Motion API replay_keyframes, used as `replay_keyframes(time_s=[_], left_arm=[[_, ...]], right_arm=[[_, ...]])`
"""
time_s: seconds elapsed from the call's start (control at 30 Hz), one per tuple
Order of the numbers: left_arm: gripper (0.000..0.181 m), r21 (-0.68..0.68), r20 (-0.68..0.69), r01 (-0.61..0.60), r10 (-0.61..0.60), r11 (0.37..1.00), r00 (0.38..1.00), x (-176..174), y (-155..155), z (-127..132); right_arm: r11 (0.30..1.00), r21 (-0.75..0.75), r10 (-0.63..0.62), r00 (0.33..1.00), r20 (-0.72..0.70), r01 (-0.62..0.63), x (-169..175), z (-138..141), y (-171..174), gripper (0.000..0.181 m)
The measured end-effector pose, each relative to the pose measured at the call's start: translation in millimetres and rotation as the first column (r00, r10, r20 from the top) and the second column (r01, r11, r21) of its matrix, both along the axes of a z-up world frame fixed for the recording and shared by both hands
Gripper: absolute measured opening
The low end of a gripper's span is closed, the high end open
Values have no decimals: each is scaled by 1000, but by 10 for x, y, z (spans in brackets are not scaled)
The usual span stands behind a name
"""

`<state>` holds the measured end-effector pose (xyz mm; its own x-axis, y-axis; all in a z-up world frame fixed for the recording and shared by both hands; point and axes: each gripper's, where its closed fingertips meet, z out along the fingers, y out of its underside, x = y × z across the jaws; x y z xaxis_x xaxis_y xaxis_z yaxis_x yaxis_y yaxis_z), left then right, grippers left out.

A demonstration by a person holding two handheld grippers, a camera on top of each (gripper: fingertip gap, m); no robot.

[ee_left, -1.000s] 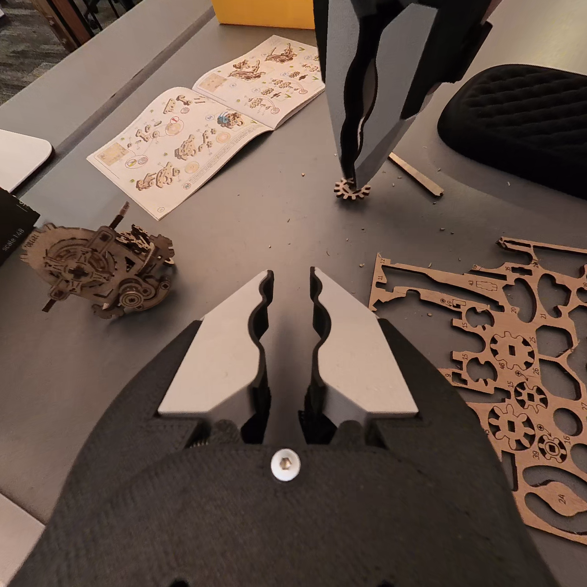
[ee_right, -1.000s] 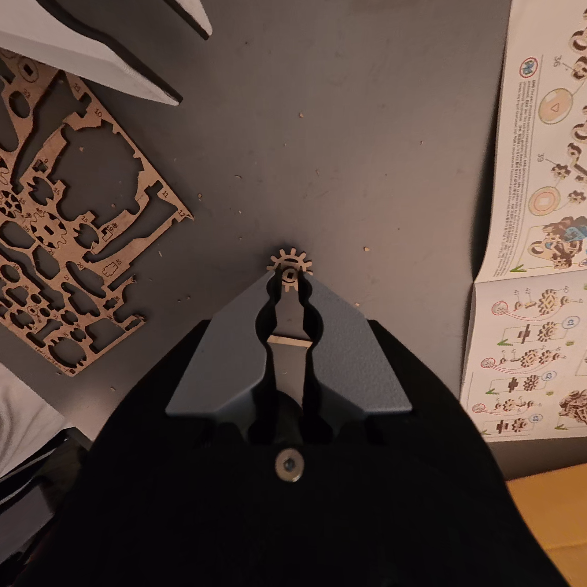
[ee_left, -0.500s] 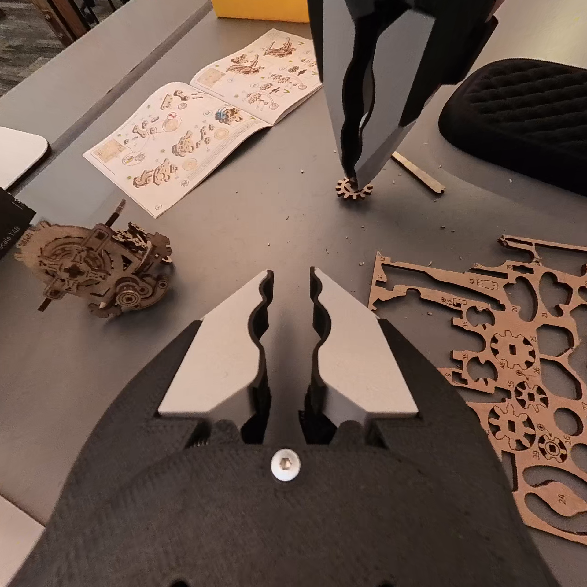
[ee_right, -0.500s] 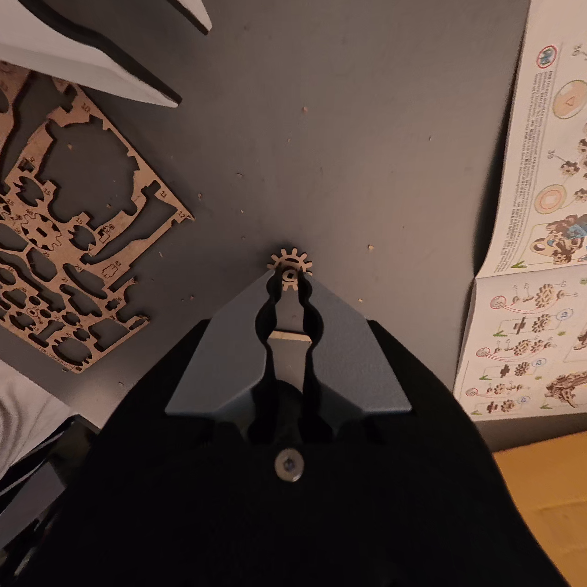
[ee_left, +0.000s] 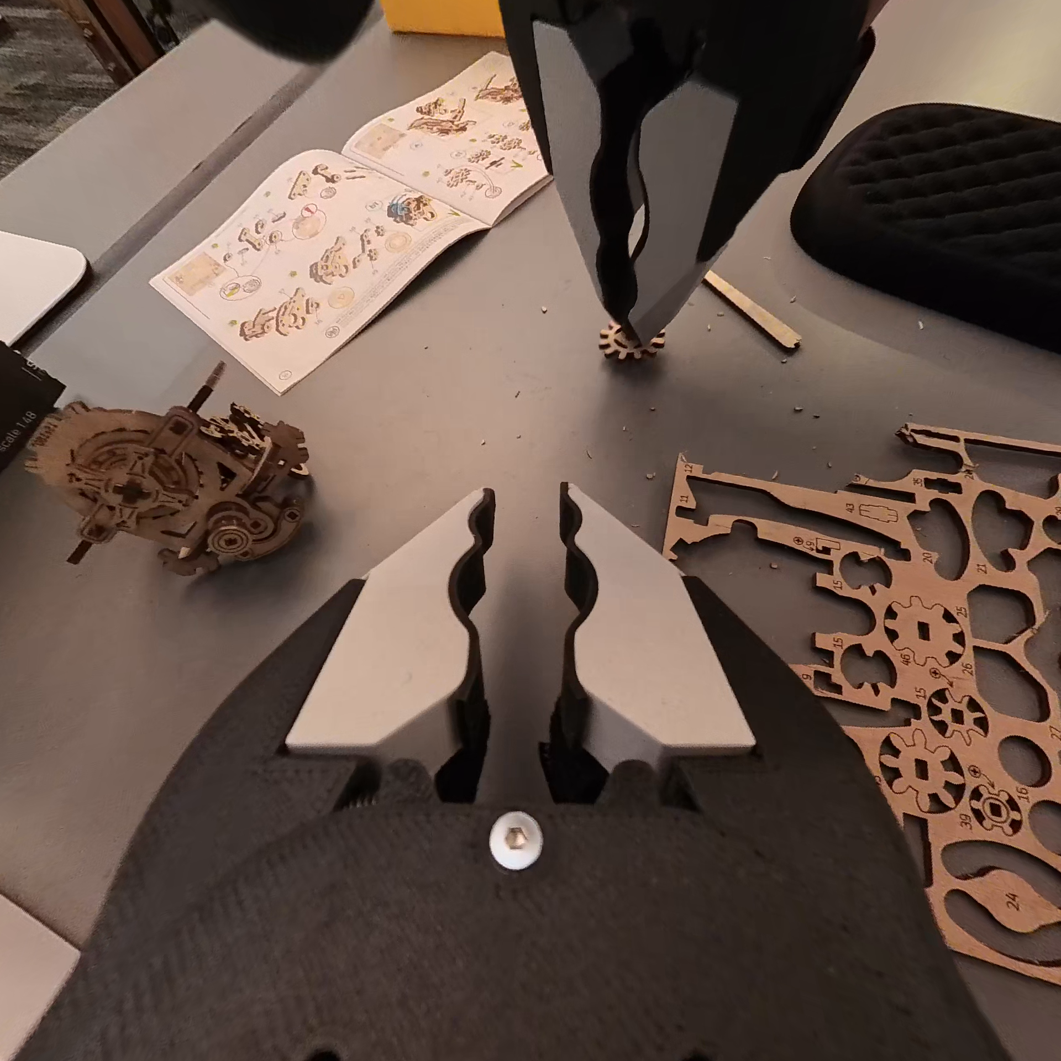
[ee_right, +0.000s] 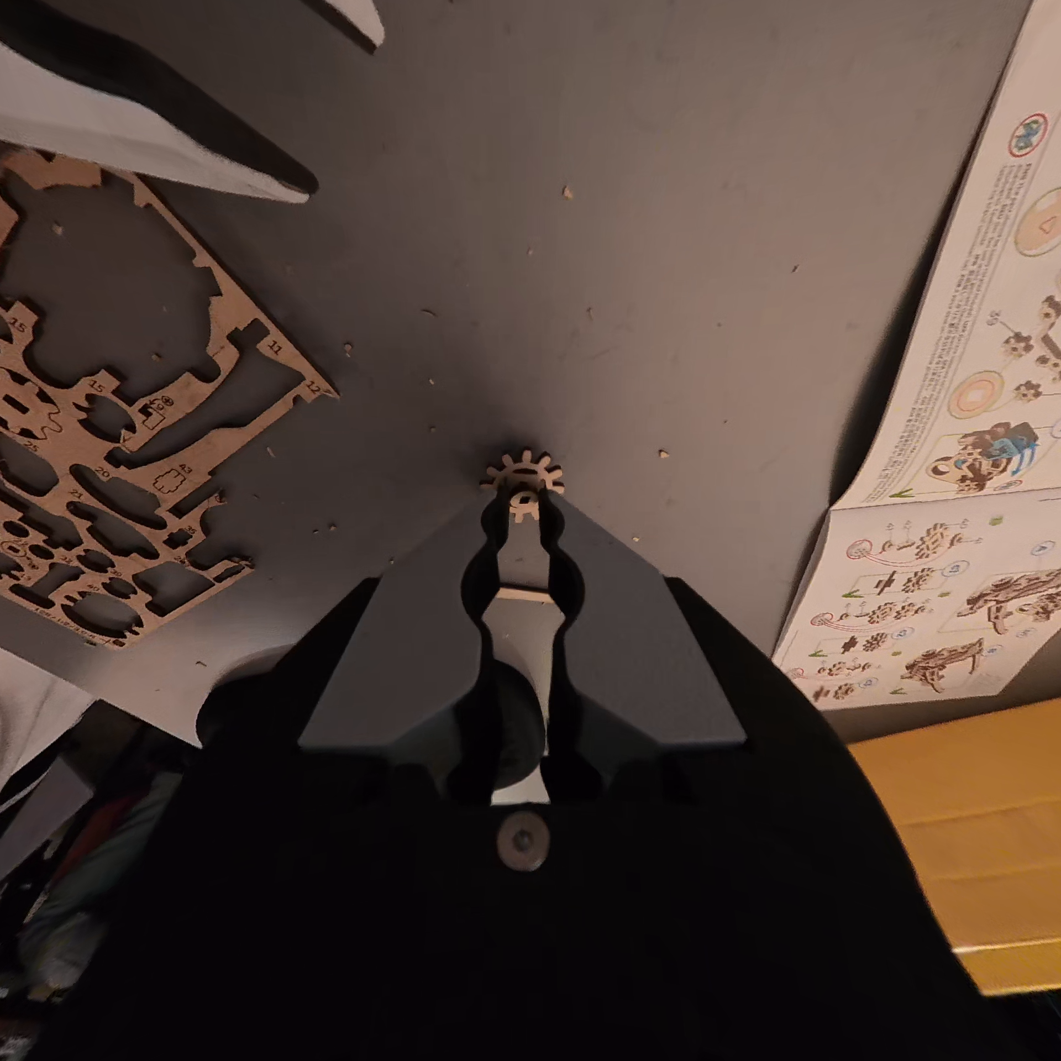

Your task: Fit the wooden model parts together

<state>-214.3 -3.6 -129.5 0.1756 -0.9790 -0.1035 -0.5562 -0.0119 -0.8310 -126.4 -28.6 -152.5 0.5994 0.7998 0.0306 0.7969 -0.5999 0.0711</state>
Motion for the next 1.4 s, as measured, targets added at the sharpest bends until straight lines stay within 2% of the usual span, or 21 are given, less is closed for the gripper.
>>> replay_keyframes(time_s=[0.33,0.5,0.57,0.67,0.8,0.9,0.97,1.03,1.2,1.33,1.4], left_arm=[[21,-17,7,-8,8,1000,1000,-14,27,4],[21,-32,-6,-8,8,999,1000,-22,26,-28],[21,-48,-13,-6,5,999,1000,-26,11,-49],[22,-72,-17,-7,6,997,1000,-33,0,-63],[22,-82,-6,-21,21,996,1000,-30,21,-10],[23,-93,-12,-30,29,995,1000,-14,35,-3],[23,-116,-10,-32,31,993,999,7,36,-10],[24,-164,-2,-25,26,986,1000,43,15,-29],[35,-312,9,-18,22,950,1000,141,-44,-53],[51,-501,108,35,22,865,994,280,-187,107],[59,-593,197,88,38,800,980,371,-263,266]], right_arm=[[997,76,9,993,-120,0,-5,84,15,17],[984,176,70,969,-236,-28,90,201,-7,32],[965,258,129,924,-360,-34,55,203,24,34],[944,329,230,785,-575,-36,-101,204,-63,43],[910,415,258,772,-580,8,6,58,3,45],[935,352,208,749,-630,37,24,-33,2,45],[934,356,222,719,-659,38,13,-9,24,33],[931,365,253,718,-649,1,8,-34,10,22],[851,523,387,722,-574,-41,-51,27,65,22],[679,734,524,716,-461,-24,-134,386,101,21],[570,821,563,745,-358,-35,-151,557,104,21]])
